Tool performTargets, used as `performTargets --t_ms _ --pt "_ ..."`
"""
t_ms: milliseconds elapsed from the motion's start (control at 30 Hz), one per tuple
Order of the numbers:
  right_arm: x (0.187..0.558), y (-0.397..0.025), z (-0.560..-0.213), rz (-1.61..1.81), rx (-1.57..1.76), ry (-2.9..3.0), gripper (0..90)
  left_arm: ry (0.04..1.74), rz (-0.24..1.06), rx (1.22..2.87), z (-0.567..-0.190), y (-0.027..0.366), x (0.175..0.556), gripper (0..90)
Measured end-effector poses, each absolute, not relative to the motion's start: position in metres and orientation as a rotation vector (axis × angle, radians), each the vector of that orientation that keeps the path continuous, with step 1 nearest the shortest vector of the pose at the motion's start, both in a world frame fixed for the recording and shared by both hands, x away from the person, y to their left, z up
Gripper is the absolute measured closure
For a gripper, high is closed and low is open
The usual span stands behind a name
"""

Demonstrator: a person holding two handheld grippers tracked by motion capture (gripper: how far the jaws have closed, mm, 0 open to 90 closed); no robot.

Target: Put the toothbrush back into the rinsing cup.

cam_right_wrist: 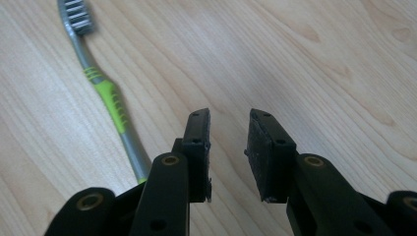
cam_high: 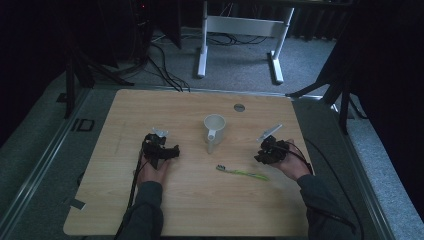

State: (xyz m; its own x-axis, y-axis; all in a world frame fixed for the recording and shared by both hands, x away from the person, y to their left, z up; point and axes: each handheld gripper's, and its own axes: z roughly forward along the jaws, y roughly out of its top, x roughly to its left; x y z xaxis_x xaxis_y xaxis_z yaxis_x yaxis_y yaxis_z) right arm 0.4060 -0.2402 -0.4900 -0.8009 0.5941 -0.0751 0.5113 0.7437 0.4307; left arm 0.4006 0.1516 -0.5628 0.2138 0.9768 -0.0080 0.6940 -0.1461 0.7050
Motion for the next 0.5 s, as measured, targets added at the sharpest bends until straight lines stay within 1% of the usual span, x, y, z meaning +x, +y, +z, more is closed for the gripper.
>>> performTargets --t_ms 233,500 --pt "0.406 -0.234 -0.489 0.577 0.855 2.760 71.8 1.542 0.627 1.910 -0.563 0.152 0.401 13.3" --pt "0.406 -0.224 -0.487 0.560 0.804 2.788 76.1 1.542 0.627 1.910 -0.563 0.152 0.401 13.3"
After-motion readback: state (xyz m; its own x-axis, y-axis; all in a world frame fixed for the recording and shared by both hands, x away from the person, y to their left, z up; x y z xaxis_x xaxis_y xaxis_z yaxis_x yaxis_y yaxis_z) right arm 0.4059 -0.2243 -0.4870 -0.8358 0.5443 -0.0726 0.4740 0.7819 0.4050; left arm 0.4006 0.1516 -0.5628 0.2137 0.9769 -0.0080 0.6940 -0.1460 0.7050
